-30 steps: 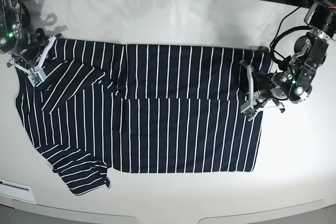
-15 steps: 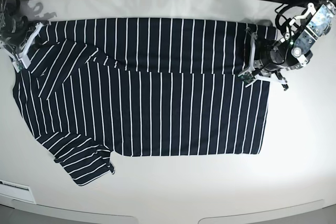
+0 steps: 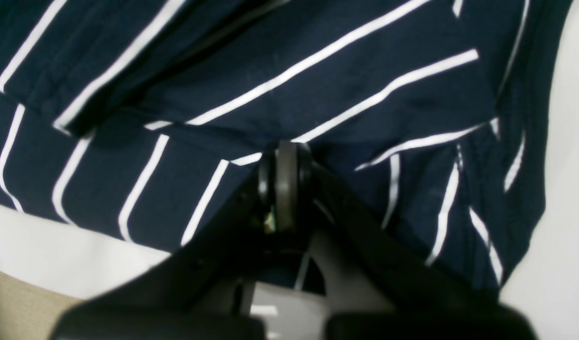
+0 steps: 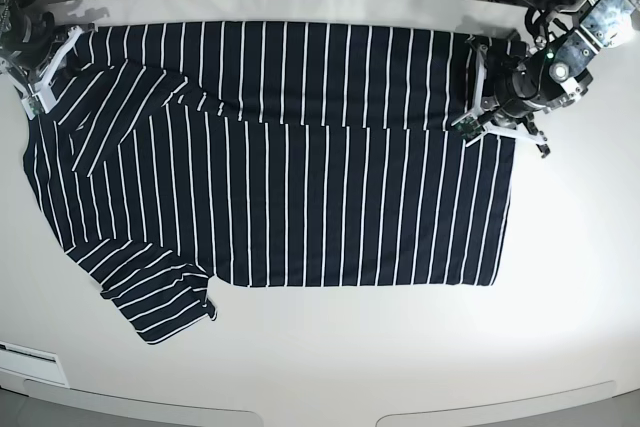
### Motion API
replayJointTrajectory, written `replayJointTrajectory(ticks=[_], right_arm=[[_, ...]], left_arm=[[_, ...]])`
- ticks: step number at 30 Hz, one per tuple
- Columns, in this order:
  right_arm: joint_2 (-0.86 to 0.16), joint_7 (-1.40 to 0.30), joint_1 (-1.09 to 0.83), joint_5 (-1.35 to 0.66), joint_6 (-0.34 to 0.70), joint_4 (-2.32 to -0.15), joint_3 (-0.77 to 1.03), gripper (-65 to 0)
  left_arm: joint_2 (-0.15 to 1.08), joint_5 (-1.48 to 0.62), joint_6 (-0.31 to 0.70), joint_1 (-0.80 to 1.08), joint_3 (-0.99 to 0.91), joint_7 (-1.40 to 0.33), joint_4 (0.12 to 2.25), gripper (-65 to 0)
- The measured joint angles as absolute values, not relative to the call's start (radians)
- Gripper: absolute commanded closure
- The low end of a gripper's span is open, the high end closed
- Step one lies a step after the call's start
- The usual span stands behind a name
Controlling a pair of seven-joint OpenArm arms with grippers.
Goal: Fold the T-shirt properly
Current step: 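Drag the folded shirt with both grippers toward the robot's base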
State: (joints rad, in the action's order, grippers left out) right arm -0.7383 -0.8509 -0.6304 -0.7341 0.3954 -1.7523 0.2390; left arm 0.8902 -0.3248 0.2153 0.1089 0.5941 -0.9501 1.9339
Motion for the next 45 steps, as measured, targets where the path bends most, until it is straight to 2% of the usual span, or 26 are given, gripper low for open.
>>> replayJointTrajectory(ticks=[6, 15, 26, 36, 45], right_arm=[[-0.730, -0.877, -0.641, -0.721, 0.404, -1.779, 0.244, 0.0], [-0.719, -0.865, -0.778, -0.627, 0.345, -1.911, 0.241, 0.0], [-0.720, -0.868, -0.780, -0.617, 0.348, -1.913, 0.238, 0.0], [-0.721, -0.878, -0.781, -0.617, 0.348, -1.924, 0.238, 0.0], [-0.714, -0.931, -0.785, -0.546, 0.306, -1.997, 0.226, 0.0]], left_arm=[[0.897, -0.250, 0.186, 0.174, 0.594, -0.970, 1.990, 0.0], [0.920, -0.243, 0.163, 0.195, 0.594, -0.963, 1.997, 0.0], [0.925, -0.172, 0.140, 0.256, 0.594, -0.960, 2.022, 0.0], [0.925, -0.070, 0.104, 0.306, 0.602, -1.046, 2.092, 0.0], [0.925, 0.017, 0.063, 0.322, 0.616, -1.066, 2.140, 0.0]])
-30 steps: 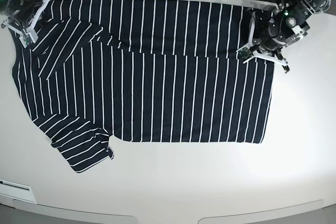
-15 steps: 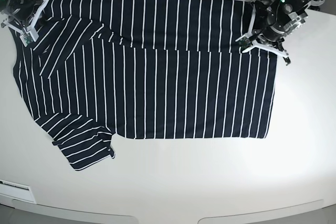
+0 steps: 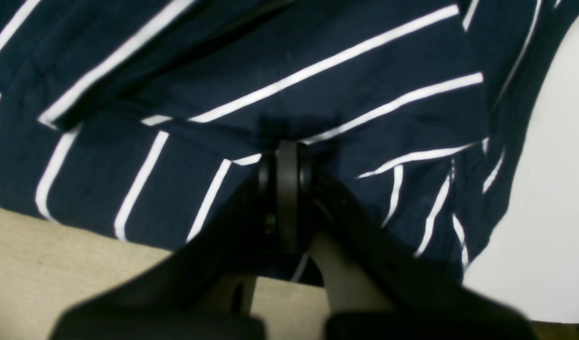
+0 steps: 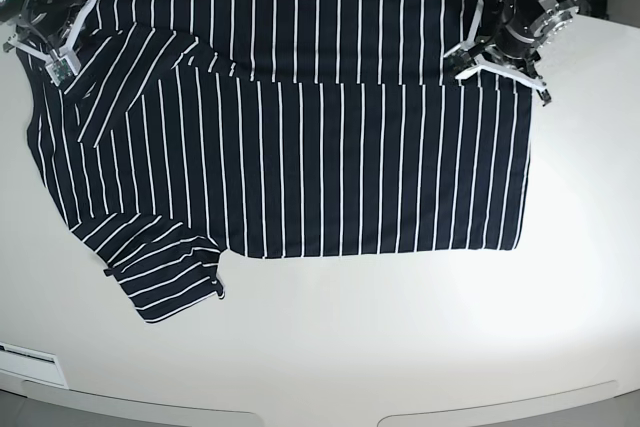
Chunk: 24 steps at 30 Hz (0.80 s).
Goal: Fold the T-shirt properly
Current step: 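Drag the folded shirt with both grippers toward the robot's base, then release the shirt and move the left gripper to the hem corner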
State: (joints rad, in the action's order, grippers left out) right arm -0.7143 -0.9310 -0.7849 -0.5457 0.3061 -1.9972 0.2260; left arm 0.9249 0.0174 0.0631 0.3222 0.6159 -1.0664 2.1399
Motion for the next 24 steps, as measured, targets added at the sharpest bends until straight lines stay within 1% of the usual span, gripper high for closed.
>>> replayJointTrajectory(ticks=[4, 7, 9, 12, 16, 21, 24], right_arm=[[-0.714, -0.944, -0.789, -0.540, 0.305, -2.023, 0.226, 0.0], [-0.713, -0.954, -0.794, -0.530, 0.304, -2.057, 0.223, 0.0], [-0.711, -0.943, -0.797, -0.490, 0.305, -2.088, 0.221, 0.0], [-0.713, -0.908, -0.795, -0.428, 0.253, -2.126, 0.221, 0.0], [-0.712, -0.871, -0.786, -0.375, 0.242, -2.167, 0.220, 0.0], [-0.712, -0.868, -0.712, -0.367, 0.227, -2.181, 0.220, 0.0], [-0.712, -0.868, -0.678, -0.366, 0.224, -2.181, 0.220, 0.0]], left_arm=[[0.923, 0.061, 0.055, 0.321, 0.622, -1.066, 2.141, 0.0], [0.922, 0.080, 0.029, 0.305, 0.627, -1.067, 2.140, 0.0], [0.922, 0.083, 0.025, 0.290, 0.627, -1.067, 2.138, 0.0], [0.921, 0.082, 0.000, 0.273, 0.628, -1.069, 2.136, 0.0], [0.916, 0.072, -0.031, 0.237, 0.630, -1.071, 2.131, 0.0], [0.916, 0.160, -0.123, 0.191, 0.634, -1.070, 2.130, 0.0], [0.916, 0.248, -0.175, 0.188, 0.634, -1.074, 2.131, 0.0]])
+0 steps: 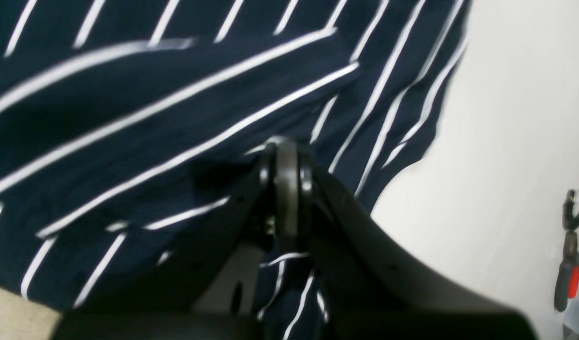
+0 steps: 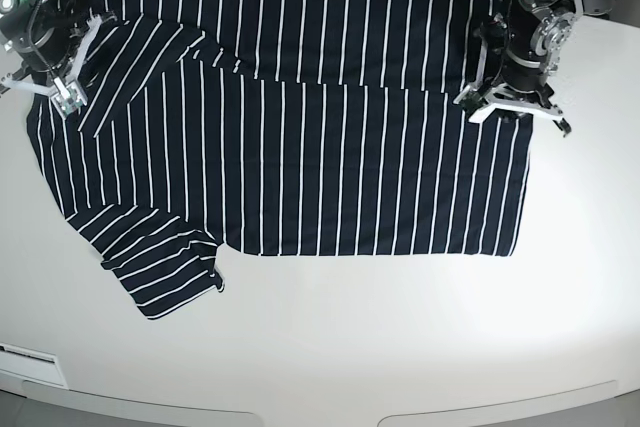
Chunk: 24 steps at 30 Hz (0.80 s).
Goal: Fold the T-shirt properly
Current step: 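Release the shirt and move the left gripper to the hem corner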
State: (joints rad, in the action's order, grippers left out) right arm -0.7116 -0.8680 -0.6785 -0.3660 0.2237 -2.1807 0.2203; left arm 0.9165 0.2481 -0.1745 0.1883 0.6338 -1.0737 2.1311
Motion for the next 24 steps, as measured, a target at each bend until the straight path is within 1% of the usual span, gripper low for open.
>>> replayJointTrajectory(ticks=[3, 4, 7, 9, 12, 15, 19, 21, 23, 24], right_arm=[[-0.712, -0.855, -0.667, -0.366, 0.217, -2.181, 0.220, 0.0], [-0.712, -0.850, -0.667, -0.366, 0.215, -2.181, 0.220, 0.0], [-0.712, -0.838, -0.667, -0.366, 0.220, -2.181, 0.220, 0.0], [-0.712, -0.838, -0.668, -0.366, 0.229, -2.181, 0.220, 0.0], [-0.712, -0.837, -0.667, -0.366, 0.231, -2.181, 0.220, 0.0], [-0.713, -0.838, -0.667, -0.366, 0.232, -2.181, 0.220, 0.0], [-0.711, -0.825, -0.667, -0.366, 0.235, -2.181, 0.220, 0.0], [-0.712, -0.822, -0.667, -0.366, 0.236, -2.181, 0.220, 0.0], [-0.713, -0.822, -0.667, -0.366, 0.234, -2.181, 0.220, 0.0], [-0.712, -0.823, -0.667, -0.368, 0.234, -2.181, 0.220, 0.0]], left_arm=[[0.915, 0.398, -0.295, 0.190, 0.633, -1.055, 2.131, 0.0], [0.915, 0.411, -0.309, 0.190, 0.618, -1.018, 2.131, 0.0], [0.913, 0.357, -0.307, 0.186, 0.544, -0.918, 2.132, 0.0], [0.904, 0.266, -0.272, 0.154, 0.465, -0.915, 2.130, 0.0], [0.884, 0.084, -0.226, 0.085, 0.306, -0.849, 2.077, 0.0], [0.841, -0.153, -0.117, -0.002, 0.149, -0.781, 1.964, 0.0], [0.751, -0.527, 0.220, -0.109, 0.020, -0.742, 1.766, 0.0], [0.720, -0.665, 0.353, -0.150, -0.004, -0.716, 1.663, 0.0], [0.710, -0.752, 0.405, -0.194, -0.016, -0.689, 1.560, 0.0], [0.708, -0.767, 0.410, -0.219, -0.021, -0.679, 1.506, 0.0]])
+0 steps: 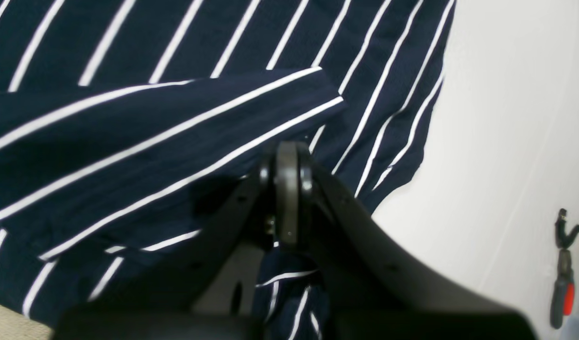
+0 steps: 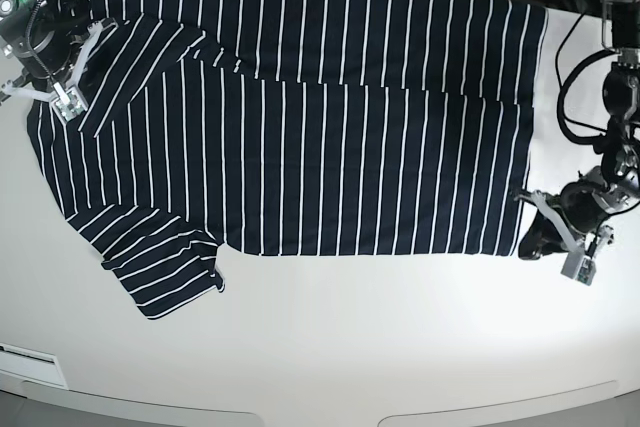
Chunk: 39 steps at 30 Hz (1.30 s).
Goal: Fold the T-shirt properly
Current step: 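Release the shirt and move the left gripper to the hem corner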
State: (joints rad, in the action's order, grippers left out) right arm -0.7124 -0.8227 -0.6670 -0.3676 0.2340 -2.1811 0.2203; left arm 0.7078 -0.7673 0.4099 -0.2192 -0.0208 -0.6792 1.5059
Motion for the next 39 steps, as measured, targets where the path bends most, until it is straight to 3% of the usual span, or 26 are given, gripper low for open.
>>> replayJointTrajectory(ticks=[6, 10, 12, 23, 34, 36, 39], right_arm=[[-0.712, -0.822, -0.667, -0.369, 0.235, -2.181, 0.220, 0.0], [-0.712, -0.823, -0.667, -0.369, 0.235, -2.181, 0.220, 0.0], [-0.712, -0.822, -0.667, -0.370, 0.236, -2.181, 0.220, 0.0], [-0.712, -0.815, -0.667, -0.370, 0.235, -2.181, 0.220, 0.0], [-0.712, -0.815, -0.664, -0.370, 0.235, -2.181, 0.220, 0.0], [-0.712, -0.815, -0.664, -0.370, 0.235, -2.181, 0.220, 0.0], [-0.711, -0.810, -0.664, -0.370, 0.235, -2.181, 0.220, 0.0]], left_arm=[[0.676, -0.859, 0.403, -0.358, -0.025, -0.679, 1.193, 0.0], [0.671, -0.862, 0.366, -0.421, -0.024, -0.734, 1.092, -29.9], [0.662, -0.854, 0.335, -0.448, -0.027, -0.775, 1.048, -32.6], [0.545, -0.876, 0.368, -0.496, -0.029, -0.801, 0.860, -32.6], [0.479, -0.963, 0.439, -0.511, 0.057, -0.858, 0.844, -32.5], [0.479, -0.965, 0.439, -0.511, 0.060, -0.857, 0.844, -27.3], [0.479, -0.960, 0.421, -0.509, 0.060, -0.869, 0.842, -3.9]])
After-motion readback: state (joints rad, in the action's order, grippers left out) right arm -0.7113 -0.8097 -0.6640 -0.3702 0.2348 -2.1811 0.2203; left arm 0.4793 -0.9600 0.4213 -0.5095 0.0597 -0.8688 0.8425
